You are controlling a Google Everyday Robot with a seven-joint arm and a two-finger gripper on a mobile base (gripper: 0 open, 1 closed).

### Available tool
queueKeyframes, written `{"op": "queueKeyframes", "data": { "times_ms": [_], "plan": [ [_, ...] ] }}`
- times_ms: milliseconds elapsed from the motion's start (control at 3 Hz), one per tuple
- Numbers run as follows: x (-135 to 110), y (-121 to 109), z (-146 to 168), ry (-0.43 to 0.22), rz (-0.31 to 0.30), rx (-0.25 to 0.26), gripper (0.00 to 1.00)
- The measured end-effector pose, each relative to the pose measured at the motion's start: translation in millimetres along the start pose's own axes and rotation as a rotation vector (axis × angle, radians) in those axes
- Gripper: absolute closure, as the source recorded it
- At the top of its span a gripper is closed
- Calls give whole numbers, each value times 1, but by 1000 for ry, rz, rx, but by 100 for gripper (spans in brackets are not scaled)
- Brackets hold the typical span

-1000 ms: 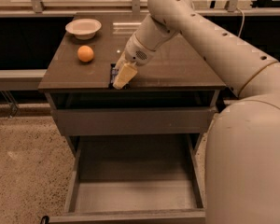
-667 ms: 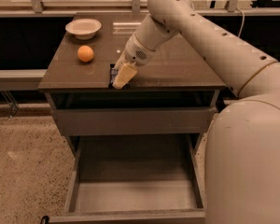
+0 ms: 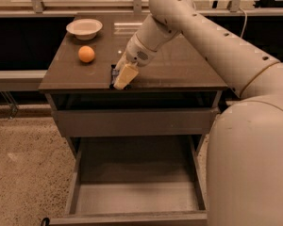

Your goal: Place rxbar blueberry into middle drawer

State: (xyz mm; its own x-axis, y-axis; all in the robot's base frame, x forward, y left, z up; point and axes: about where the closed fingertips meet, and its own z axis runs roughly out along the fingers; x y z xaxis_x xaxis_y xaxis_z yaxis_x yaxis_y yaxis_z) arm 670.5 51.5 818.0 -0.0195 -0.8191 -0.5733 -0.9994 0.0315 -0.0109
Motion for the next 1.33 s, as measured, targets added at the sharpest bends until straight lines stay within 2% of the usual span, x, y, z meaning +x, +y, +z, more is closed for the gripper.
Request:
{"op": "queueKeyframes", "data": {
  "times_ms": [1000, 1333],
  "plan": [
    [0, 2, -3, -1, 1, 3, 100],
    [5, 20, -33, -14, -7, 47, 100]
  ]
}}
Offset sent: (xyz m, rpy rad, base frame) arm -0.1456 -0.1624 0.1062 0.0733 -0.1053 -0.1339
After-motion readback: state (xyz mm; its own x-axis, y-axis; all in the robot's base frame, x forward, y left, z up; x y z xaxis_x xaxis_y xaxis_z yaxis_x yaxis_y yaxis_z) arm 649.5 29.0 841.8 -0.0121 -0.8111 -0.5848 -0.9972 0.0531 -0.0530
